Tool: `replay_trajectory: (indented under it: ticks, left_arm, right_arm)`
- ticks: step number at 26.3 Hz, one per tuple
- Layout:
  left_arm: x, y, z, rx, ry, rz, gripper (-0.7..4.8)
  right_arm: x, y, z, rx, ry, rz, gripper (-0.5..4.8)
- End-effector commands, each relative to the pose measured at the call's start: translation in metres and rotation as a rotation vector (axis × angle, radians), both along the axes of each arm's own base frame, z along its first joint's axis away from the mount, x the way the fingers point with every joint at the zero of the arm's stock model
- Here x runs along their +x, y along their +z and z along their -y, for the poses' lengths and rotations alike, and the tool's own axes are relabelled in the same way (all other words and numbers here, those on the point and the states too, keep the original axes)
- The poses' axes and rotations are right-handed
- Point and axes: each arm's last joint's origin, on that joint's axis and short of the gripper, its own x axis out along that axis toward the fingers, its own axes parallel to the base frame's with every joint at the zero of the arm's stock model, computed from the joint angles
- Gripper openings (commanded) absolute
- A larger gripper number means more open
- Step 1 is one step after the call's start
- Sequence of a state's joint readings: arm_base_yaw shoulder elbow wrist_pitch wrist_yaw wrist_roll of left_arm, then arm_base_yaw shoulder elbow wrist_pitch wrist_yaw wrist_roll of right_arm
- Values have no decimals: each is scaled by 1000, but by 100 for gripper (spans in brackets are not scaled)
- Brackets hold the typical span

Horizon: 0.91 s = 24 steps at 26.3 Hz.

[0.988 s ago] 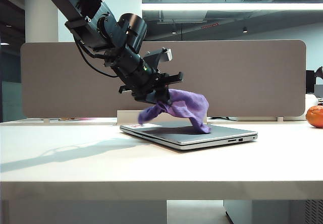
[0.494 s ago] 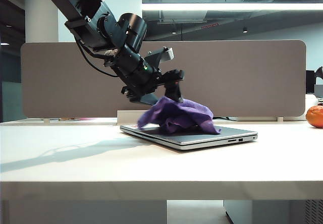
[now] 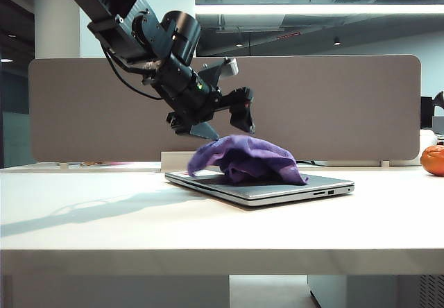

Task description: Pick up the purple rag and put it over the laptop.

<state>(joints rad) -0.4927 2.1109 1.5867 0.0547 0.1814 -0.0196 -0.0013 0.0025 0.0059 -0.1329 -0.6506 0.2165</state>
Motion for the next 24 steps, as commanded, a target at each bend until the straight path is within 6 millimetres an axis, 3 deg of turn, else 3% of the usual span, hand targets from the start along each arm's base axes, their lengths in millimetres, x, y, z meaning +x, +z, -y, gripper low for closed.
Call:
replay_trajectory:
  ticks: [1, 22, 23, 24]
  left_arm:
    - [-2, 13, 0, -19, -8, 29, 479]
    - [-19, 66, -9, -111, 23, 76, 479]
    - [-20, 68, -10, -110, 23, 75, 474]
    - [-22, 71, -11, -108, 22, 72, 429]
  right_arm:
    - [0, 0, 0, 0, -2, 8, 22]
    - [0, 0, 0, 0, -2, 8, 22]
    - [0, 0, 0, 0, -2, 8, 22]
    - [0, 0, 0, -1, -2, 9, 22]
